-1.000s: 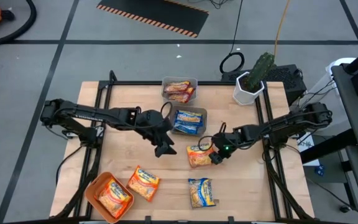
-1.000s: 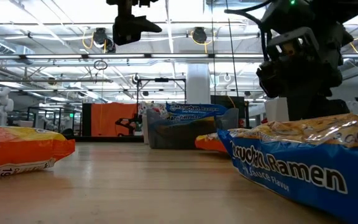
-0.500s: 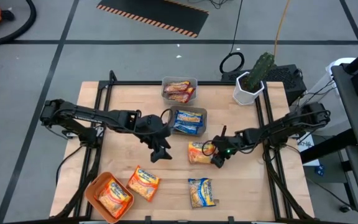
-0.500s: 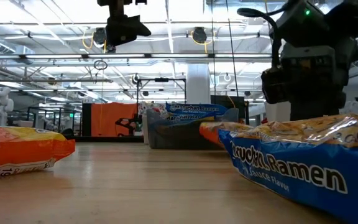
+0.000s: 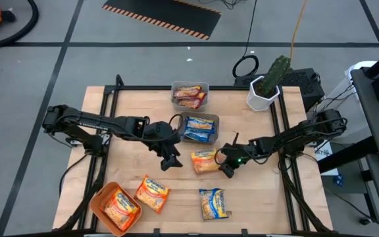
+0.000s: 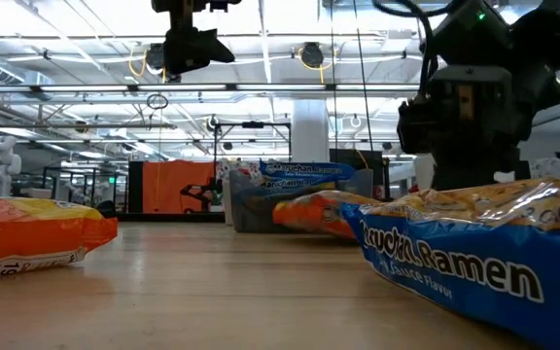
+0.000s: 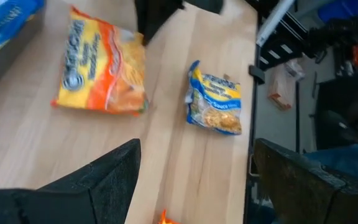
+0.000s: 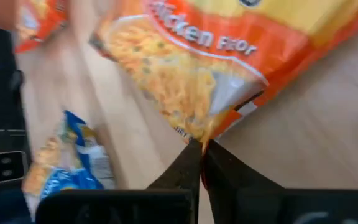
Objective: Sort Maruchan noodles
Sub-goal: Put the right orange noodle pack into the orange bin
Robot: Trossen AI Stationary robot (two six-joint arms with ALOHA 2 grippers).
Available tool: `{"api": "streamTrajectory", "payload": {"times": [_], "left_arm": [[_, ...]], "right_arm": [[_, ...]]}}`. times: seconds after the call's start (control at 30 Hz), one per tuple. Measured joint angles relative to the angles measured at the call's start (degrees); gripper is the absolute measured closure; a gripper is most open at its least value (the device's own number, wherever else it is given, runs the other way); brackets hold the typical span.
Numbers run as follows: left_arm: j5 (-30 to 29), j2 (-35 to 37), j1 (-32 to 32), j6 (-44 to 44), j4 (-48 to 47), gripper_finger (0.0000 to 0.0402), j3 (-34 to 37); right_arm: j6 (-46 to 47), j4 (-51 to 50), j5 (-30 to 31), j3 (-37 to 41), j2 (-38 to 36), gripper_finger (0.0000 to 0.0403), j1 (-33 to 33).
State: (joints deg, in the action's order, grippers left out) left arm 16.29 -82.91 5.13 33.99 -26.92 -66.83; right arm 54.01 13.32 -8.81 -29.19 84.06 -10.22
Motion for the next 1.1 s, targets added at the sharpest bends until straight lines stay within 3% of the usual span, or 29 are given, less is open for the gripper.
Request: {"api": "streamTrajectory", "payload": {"times": [0.23,0.4,0.6,0.73,0.93,1.1], "left_arm": [[-7.61,-1.43,-0.51,3.88,-0.39,0.0087,0.0],[-7.22,-7.18,-1.57,11.03,0.29,0.0087,0.02],[1.23,-15.6,-1.4,25.54,2.5,0.0087,0.04],[1.08,-16.92,-1.11,33.4,5.19,0.0087,0.11],[-1.33,-16.74,-1.09,31.86,17.32,0.0087,0.07],[-3.11,-17.49,-1.36,35.72,19.21,0.0087,0.02]], "right_arm": [[0.58,5.49,-4.29,0.0,-0.23,0.0401,0.0],[0.52,4.28,-6.5,0.0,-0.23,0.0402,-0.2],[0.71,8.92,-11.0,-0.04,-0.44,0.0403,0.0],[1.85,11.73,-12.49,-0.02,-2.48,0.0403,-0.04],[-0.7,9.67,-13.0,-0.04,-7.81,0.0403,0.54],[-2.62,4.93,-15.64,-0.04,-12.25,0.0403,1.66]]}}
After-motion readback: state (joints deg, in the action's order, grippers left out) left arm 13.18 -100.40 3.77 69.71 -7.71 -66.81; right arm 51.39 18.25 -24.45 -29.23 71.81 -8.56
